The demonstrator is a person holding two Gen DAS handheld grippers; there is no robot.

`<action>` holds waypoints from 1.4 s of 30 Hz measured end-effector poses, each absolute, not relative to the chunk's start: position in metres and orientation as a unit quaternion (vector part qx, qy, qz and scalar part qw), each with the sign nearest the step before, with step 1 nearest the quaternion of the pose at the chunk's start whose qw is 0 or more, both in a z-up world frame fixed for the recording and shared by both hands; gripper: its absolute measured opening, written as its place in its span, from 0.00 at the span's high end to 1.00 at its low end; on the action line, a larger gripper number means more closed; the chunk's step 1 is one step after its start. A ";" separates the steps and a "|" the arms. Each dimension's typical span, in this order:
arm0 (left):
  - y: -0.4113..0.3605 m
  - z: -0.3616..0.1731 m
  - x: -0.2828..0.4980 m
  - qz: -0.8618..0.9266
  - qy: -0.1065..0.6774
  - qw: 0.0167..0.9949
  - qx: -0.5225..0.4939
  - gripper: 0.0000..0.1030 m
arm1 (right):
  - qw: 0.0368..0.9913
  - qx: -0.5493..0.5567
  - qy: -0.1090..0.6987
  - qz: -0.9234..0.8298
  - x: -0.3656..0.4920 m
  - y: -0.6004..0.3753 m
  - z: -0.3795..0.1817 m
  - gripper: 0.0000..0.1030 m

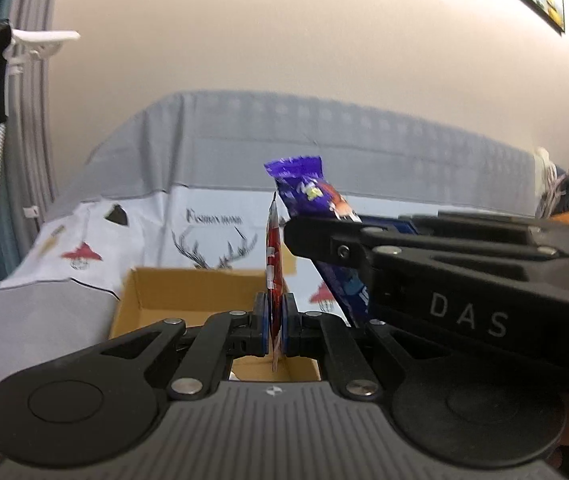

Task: Organize snacks
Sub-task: 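Lift both held snacks and carry them over the open cardboard box, then open both tools to drop the snacks into the box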

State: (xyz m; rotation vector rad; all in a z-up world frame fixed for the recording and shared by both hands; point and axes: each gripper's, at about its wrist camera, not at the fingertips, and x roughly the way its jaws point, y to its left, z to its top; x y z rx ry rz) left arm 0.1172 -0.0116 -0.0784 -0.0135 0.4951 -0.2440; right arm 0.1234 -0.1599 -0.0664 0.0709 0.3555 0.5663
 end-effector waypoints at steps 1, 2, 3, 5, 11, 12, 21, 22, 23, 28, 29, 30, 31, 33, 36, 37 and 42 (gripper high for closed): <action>-0.007 -0.077 0.117 -0.116 0.243 0.963 -0.008 0.94 | 0.944 0.023 0.168 0.284 0.124 -0.153 -0.061 0.83; -0.002 -0.077 0.119 -0.112 0.243 0.964 -0.010 0.94 | 0.943 0.015 0.164 0.289 0.124 -0.148 -0.057 0.83; 0.002 -0.078 0.121 -0.108 0.244 0.964 -0.010 0.94 | 0.942 0.012 0.162 0.293 0.126 -0.144 -0.055 0.83; 0.009 -0.082 0.126 -0.100 0.250 0.963 -0.009 0.95 | 0.940 0.016 0.166 0.299 0.130 -0.139 -0.056 0.83; 0.031 -0.111 0.149 -0.086 0.283 0.955 -0.007 0.94 | 0.930 -0.007 0.192 0.313 0.150 -0.129 -0.077 0.83; 0.033 -0.117 0.154 -0.085 0.290 0.953 -0.006 0.94 | 0.928 -0.003 0.200 0.315 0.157 -0.129 -0.083 0.83; 0.047 -0.176 0.197 -0.063 0.345 0.936 -0.003 0.94 | 0.914 0.066 0.279 0.287 0.196 -0.130 -0.151 0.83; 0.047 -0.181 0.200 -0.062 0.349 0.935 -0.003 0.94 | 0.915 0.065 0.286 0.279 0.201 -0.128 -0.158 0.83; 0.047 -0.187 0.204 -0.060 0.353 0.934 -0.004 0.94 | 0.913 0.069 0.293 0.277 0.205 -0.127 -0.166 0.83; 0.051 -0.215 0.219 -0.050 0.382 0.923 -0.008 0.94 | 0.908 0.079 0.318 0.260 0.218 -0.126 -0.201 0.83; 0.053 -0.221 0.223 -0.053 0.391 0.919 -0.016 0.94 | 0.905 0.085 0.326 0.260 0.220 -0.126 -0.207 0.83; 0.054 -0.226 0.225 -0.053 0.396 0.916 -0.019 0.94 | 0.902 0.086 0.335 0.260 0.223 -0.125 -0.214 0.83; 0.055 -0.232 0.227 -0.050 0.401 0.915 -0.015 0.94 | 0.900 0.085 0.340 0.258 0.225 -0.124 -0.220 0.83; 0.056 -0.246 0.233 -0.046 0.417 0.908 -0.013 0.94 | 0.895 0.080 0.354 0.258 0.230 -0.121 -0.231 0.83; 0.063 -0.268 0.241 -0.038 0.448 0.893 -0.020 0.94 | 0.887 0.081 0.373 0.259 0.236 -0.118 -0.247 0.83; 0.066 -0.274 0.242 -0.034 0.453 0.890 -0.021 0.94 | 0.884 0.076 0.381 0.260 0.238 -0.116 -0.253 0.83; 0.075 -0.293 0.243 -0.026 0.477 0.878 -0.028 0.94 | 0.870 0.064 0.411 0.266 0.245 -0.110 -0.276 0.83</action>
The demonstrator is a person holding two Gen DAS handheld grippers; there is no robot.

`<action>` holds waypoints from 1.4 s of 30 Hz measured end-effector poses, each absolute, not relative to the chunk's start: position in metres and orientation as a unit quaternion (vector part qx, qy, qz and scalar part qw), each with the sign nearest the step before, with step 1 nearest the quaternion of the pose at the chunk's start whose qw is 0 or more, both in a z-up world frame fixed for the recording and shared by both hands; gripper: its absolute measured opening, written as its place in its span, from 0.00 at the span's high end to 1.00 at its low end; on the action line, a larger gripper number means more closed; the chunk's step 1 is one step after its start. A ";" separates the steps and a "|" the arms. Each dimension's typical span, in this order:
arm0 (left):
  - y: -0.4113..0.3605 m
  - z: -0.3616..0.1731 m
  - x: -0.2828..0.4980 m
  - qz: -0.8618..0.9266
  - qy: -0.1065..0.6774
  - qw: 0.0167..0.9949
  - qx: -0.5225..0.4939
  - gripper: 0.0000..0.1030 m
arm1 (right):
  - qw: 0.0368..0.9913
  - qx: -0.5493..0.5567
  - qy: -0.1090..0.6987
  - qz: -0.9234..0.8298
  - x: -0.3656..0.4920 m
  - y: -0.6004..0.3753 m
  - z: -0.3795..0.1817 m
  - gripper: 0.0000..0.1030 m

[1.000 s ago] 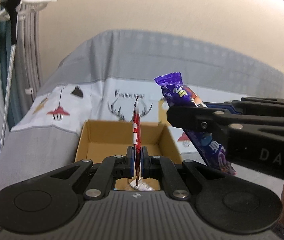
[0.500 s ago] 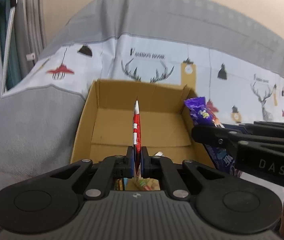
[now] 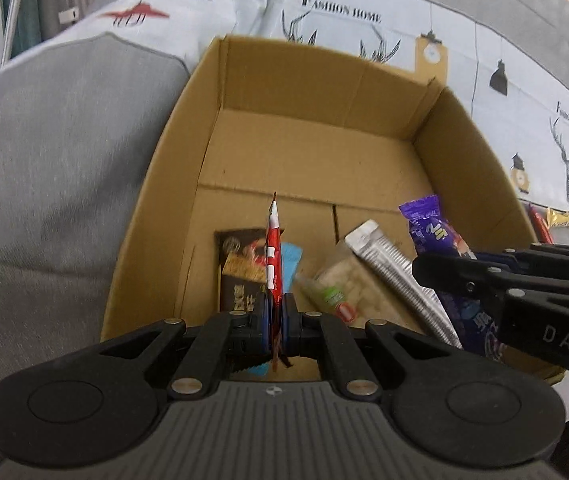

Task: Organize snacks
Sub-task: 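Open both tools to drop the snacks into the box, then grasp the red square packet with the left tool while the right tool grasps the red-and-blue wafer bar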

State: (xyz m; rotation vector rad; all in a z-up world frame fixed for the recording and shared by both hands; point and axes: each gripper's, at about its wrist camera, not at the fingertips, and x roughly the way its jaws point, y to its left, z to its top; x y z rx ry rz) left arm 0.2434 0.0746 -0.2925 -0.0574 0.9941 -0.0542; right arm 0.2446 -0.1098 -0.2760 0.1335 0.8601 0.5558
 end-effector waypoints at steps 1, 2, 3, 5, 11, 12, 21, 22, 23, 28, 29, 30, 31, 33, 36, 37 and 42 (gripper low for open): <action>0.075 -0.294 0.243 -0.025 0.478 0.877 -0.028 0.94 | 0.867 0.068 0.415 0.266 0.246 -0.109 -0.279 0.83; 0.077 -0.294 0.242 -0.025 0.480 0.876 -0.033 0.94 | 0.866 0.070 0.417 0.266 0.246 -0.108 -0.281 0.83; 0.077 -0.292 0.241 -0.026 0.480 0.876 -0.037 0.94 | 0.866 0.070 0.417 0.267 0.245 -0.108 -0.282 0.83; 0.075 -0.283 0.238 -0.036 0.474 0.879 -0.039 0.86 | 0.868 0.071 0.411 0.267 0.244 -0.108 -0.281 0.80; 0.058 -0.251 0.223 -0.018 0.438 0.898 -0.023 0.16 | 0.886 0.111 0.377 0.245 0.237 -0.141 -0.262 0.18; 0.052 -0.247 0.220 -0.022 0.437 0.899 -0.020 0.16 | 0.888 0.118 0.374 0.240 0.234 -0.150 -0.259 0.17; -0.009 -0.222 0.201 -0.049 0.424 0.904 0.014 0.11 | 0.905 0.149 0.342 0.205 0.192 -0.216 -0.253 0.01; -0.017 -0.221 0.200 -0.051 0.421 0.905 0.019 0.10 | 0.906 0.152 0.339 0.202 0.188 -0.221 -0.254 0.01; -0.025 -0.221 0.200 -0.056 0.418 0.906 0.024 0.05 | 0.908 0.152 0.336 0.198 0.184 -0.228 -0.255 0.01; -0.067 -0.223 0.198 -0.078 0.409 0.908 0.053 0.04 | 0.922 0.154 0.316 0.161 0.167 -0.265 -0.266 0.00; -0.074 -0.225 0.200 -0.082 0.411 0.906 0.054 0.04 | 0.925 0.154 0.311 0.151 0.164 -0.274 -0.269 0.00; -0.083 -0.226 0.203 -0.089 0.414 0.904 0.054 0.04 | 0.928 0.155 0.306 0.143 0.162 -0.282 -0.271 0.00; -0.091 -0.228 0.205 -0.097 0.414 0.903 0.054 0.04 | 0.931 0.157 0.300 0.134 0.162 -0.292 -0.274 0.00; -0.111 -0.230 0.207 -0.121 0.407 0.904 0.057 0.04 | 0.937 0.158 0.294 0.106 0.160 -0.311 -0.281 0.00; -0.143 -0.234 0.206 -0.173 0.389 0.902 0.064 0.04 | 0.936 0.165 0.299 0.081 0.163 -0.337 -0.289 0.00; -0.153 -0.237 0.207 -0.185 0.386 0.901 0.068 0.04 | 0.937 0.173 0.293 0.079 0.164 -0.346 -0.291 0.01; -0.200 -0.265 0.230 -0.210 0.394 0.891 0.077 0.04 | 0.933 0.203 0.291 0.059 0.176 -0.391 -0.310 0.01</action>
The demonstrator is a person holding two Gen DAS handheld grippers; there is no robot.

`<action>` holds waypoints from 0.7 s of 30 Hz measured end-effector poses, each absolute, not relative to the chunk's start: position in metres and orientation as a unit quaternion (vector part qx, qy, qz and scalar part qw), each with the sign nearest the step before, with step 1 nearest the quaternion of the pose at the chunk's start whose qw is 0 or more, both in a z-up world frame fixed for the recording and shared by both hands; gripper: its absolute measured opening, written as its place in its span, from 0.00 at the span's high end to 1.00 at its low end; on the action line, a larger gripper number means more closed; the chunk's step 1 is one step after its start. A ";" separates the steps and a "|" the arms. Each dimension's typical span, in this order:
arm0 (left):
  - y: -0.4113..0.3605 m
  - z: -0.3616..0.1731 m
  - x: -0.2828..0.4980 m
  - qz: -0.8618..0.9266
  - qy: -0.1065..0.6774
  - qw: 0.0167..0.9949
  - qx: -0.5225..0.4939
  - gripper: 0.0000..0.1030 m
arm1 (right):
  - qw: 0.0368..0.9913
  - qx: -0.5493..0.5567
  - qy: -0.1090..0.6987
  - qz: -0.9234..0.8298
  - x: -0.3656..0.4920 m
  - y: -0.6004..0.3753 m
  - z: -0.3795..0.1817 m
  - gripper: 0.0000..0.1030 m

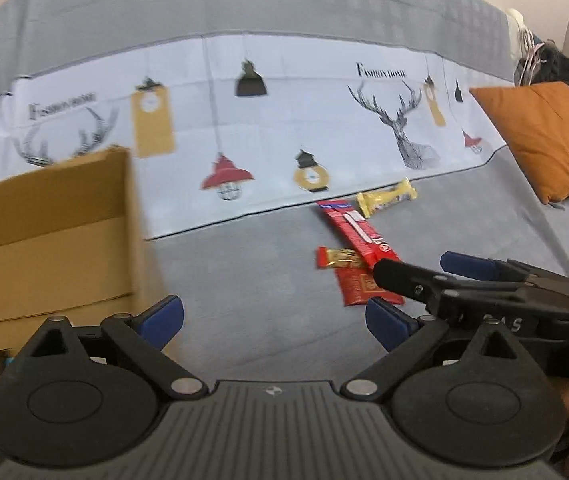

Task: Organize snacks
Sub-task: 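Grasp the red square packet with the left tool while the right tool grasps the red-and-blue wafer bar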

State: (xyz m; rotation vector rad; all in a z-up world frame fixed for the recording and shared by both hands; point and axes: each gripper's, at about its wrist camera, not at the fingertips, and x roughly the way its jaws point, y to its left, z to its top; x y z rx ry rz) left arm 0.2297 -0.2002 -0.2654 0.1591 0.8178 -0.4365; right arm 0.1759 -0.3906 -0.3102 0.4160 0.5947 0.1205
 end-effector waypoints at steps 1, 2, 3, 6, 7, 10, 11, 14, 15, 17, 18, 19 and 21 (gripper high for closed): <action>-0.208 -0.273 0.237 -0.213 0.399 0.889 0.072 0.04 | 0.931 0.211 0.293 0.056 0.179 -0.400 -0.317 0.01; -0.214 -0.279 0.243 -0.214 0.403 0.887 0.067 0.05 | 0.928 0.220 0.295 0.055 0.183 -0.409 -0.323 0.01; -0.221 -0.286 0.251 -0.215 0.408 0.885 0.063 0.06 | 0.925 0.230 0.298 0.054 0.188 -0.419 -0.328 0.01; -0.245 -0.306 0.270 -0.224 0.416 0.879 0.068 0.07 | 0.915 0.259 0.307 0.048 0.204 -0.442 -0.340 0.07; -0.253 -0.314 0.276 -0.227 0.418 0.877 0.072 0.08 | 0.912 0.266 0.309 0.048 0.209 -0.448 -0.343 0.07; -0.275 -0.334 0.292 -0.239 0.433 0.866 0.071 0.08 | 0.910 0.263 0.319 0.040 0.222 -0.459 -0.348 0.07; -0.281 -0.341 0.297 -0.245 0.438 0.862 0.070 0.08 | 0.910 0.255 0.324 0.034 0.224 -0.462 -0.350 0.07; -0.305 -0.363 0.308 -0.264 0.451 0.850 0.073 0.08 | 0.905 0.263 0.334 0.026 0.229 -0.470 -0.354 0.07; -0.313 -0.371 0.312 -0.270 0.457 0.845 0.073 0.08 | 0.903 0.268 0.335 0.025 0.231 -0.473 -0.355 0.07; -0.325 -0.384 0.319 -0.293 0.467 0.832 0.063 0.08 | 0.900 0.271 0.340 0.023 0.233 -0.477 -0.359 0.07; -0.329 -0.392 0.324 -0.299 0.477 0.825 0.052 0.08 | 0.899 0.272 0.344 0.019 0.235 -0.478 -0.361 0.07; -0.331 -0.398 0.327 -0.299 0.486 0.820 0.043 0.12 | 0.896 0.272 0.350 0.016 0.236 -0.479 -0.363 0.07; -0.333 -0.406 0.329 -0.287 0.475 0.831 0.050 0.21 | 0.894 0.267 0.359 0.010 0.238 -0.481 -0.368 0.07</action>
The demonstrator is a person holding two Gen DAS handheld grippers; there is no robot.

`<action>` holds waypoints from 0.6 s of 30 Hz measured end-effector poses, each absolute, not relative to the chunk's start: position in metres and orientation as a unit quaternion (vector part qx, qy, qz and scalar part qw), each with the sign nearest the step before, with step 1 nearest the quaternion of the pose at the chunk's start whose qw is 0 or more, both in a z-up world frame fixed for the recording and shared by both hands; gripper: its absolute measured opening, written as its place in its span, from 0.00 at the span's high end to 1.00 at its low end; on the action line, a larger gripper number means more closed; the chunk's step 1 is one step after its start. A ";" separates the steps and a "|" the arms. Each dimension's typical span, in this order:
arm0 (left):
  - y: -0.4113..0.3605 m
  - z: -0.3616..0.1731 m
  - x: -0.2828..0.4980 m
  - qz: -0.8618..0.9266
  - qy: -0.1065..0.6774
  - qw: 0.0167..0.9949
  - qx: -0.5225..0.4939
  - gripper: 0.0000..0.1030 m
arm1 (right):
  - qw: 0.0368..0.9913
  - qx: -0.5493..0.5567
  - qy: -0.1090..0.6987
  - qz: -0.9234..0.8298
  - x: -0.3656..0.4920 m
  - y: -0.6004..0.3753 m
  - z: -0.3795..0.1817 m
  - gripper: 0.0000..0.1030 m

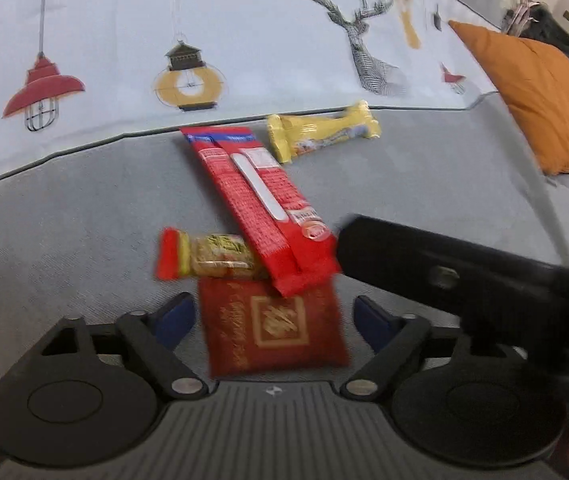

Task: Organize snacks
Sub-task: 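Grasp the red square packet with the left tool while the right tool grasps the red-and-blue wafer bar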

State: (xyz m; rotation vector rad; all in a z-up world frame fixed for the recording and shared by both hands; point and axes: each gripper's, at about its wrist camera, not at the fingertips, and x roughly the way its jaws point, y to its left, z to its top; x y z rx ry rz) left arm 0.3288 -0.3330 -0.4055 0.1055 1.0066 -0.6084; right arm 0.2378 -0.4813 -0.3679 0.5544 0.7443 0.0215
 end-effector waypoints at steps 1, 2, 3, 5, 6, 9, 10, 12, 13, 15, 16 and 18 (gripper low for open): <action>-0.335 -0.405 0.327 -0.279 0.465 0.837 0.073 0.35 | 0.894 0.266 0.362 0.007 0.238 -0.483 -0.370 0.07; -0.336 -0.404 0.325 -0.275 0.457 0.841 0.092 0.42 | 0.894 0.265 0.363 0.005 0.237 -0.484 -0.371 0.07; -0.333 -0.402 0.324 -0.276 0.455 0.841 0.097 0.44 | 0.893 0.263 0.364 0.002 0.236 -0.485 -0.372 0.07; -0.320 -0.400 0.327 -0.278 0.471 0.834 0.075 0.52 | 0.891 0.265 0.368 -0.002 0.235 -0.488 -0.374 0.07; -0.313 -0.399 0.328 -0.278 0.477 0.831 0.070 0.53 | 0.889 0.268 0.371 -0.003 0.234 -0.489 -0.376 0.07; -0.292 -0.393 0.329 -0.261 0.490 0.830 0.056 0.64 | 0.885 0.270 0.379 -0.006 0.234 -0.488 -0.378 0.07; -0.286 -0.391 0.330 -0.254 0.498 0.828 0.046 0.70 | 0.885 0.270 0.380 -0.002 0.234 -0.486 -0.377 0.07; -0.268 -0.389 0.333 -0.212 0.510 0.832 0.048 1.00 | 0.887 0.267 0.376 0.008 0.233 -0.481 -0.374 0.07; -0.260 -0.389 0.334 -0.190 0.514 0.835 0.054 1.00 | 0.889 0.263 0.374 0.015 0.233 -0.478 -0.372 0.07; -0.244 -0.389 0.337 -0.186 0.518 0.834 0.036 1.00 | 0.892 0.254 0.372 0.032 0.233 -0.471 -0.368 0.07; -0.238 -0.389 0.339 -0.191 0.525 0.829 0.023 0.96 | 0.895 0.245 0.371 0.042 0.234 -0.466 -0.367 0.07; -0.233 -0.386 0.339 -0.216 0.529 0.820 0.002 0.76 | 0.896 0.227 0.377 0.064 0.240 -0.460 -0.367 0.08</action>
